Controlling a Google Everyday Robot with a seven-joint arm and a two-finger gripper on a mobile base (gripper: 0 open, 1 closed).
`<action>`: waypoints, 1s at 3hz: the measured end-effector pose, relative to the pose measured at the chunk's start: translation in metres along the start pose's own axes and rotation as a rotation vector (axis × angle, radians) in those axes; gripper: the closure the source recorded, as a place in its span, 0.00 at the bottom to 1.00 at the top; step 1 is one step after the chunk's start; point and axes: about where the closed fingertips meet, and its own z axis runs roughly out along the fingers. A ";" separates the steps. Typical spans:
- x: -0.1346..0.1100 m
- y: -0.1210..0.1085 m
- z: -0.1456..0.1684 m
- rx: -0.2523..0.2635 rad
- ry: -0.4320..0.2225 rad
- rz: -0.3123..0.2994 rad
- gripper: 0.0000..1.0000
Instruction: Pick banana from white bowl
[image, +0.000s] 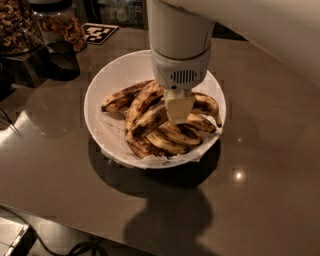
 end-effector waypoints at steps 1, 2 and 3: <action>-0.001 0.013 -0.026 0.021 -0.015 -0.029 1.00; 0.000 0.025 -0.052 0.055 -0.015 -0.052 1.00; 0.003 0.039 -0.071 0.081 -0.016 -0.053 1.00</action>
Offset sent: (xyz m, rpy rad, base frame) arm -0.0646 -0.0152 0.0529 -0.0432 -0.0205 0.0677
